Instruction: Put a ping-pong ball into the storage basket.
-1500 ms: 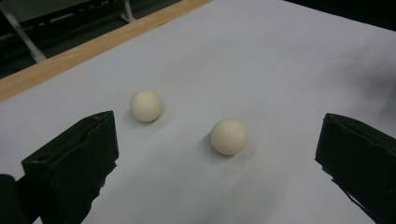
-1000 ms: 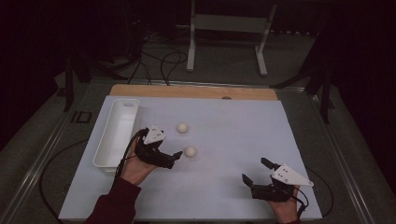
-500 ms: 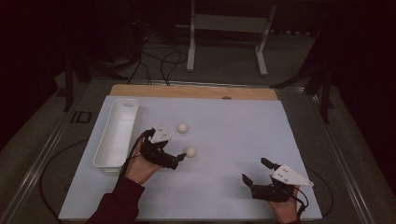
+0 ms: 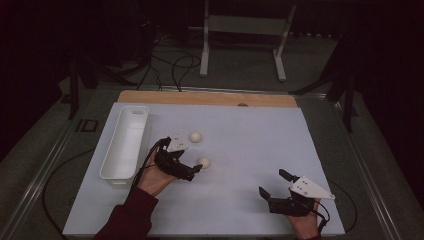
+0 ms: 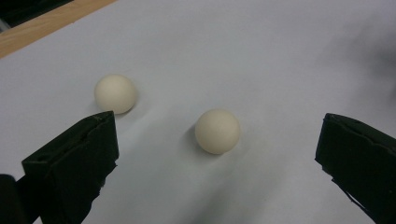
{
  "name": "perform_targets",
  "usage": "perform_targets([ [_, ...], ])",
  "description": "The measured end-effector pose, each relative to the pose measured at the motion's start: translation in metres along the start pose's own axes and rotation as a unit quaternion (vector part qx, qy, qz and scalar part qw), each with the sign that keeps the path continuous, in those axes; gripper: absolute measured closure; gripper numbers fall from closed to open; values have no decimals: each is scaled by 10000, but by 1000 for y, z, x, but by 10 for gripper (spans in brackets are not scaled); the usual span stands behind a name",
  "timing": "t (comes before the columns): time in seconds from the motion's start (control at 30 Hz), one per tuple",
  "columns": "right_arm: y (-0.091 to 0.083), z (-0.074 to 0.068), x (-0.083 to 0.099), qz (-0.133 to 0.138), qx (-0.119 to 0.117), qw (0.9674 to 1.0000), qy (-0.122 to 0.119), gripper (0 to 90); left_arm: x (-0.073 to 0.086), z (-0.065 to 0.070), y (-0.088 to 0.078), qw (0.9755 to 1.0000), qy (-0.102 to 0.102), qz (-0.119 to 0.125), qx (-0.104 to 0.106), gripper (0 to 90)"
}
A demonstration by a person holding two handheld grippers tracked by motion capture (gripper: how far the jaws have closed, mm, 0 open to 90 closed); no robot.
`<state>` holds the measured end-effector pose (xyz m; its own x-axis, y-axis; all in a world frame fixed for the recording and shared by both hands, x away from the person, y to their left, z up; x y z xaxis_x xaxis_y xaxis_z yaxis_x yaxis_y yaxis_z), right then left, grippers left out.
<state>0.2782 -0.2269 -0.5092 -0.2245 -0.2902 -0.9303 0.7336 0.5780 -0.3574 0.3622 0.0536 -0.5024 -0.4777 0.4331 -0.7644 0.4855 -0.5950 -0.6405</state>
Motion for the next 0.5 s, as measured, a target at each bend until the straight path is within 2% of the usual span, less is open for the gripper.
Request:
perform_targets([
  [0.5, 1, 0, 1, -8, -21, 10000, 2, 78, -4, 3, 10, 9999, 56, -123, 82, 0],
])
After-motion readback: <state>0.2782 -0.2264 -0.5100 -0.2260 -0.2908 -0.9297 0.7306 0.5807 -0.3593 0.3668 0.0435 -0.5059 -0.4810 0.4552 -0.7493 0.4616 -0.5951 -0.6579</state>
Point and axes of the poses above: each handheld gripper's, and its own axes: y roughly forward along the jaws, x roughly out of its underside, z roughly to its right, the point moved 8 cm from there along y, roughly forward along the jaws, and after that the axes turned 5 degrees about -y, right-handed, at the moved point
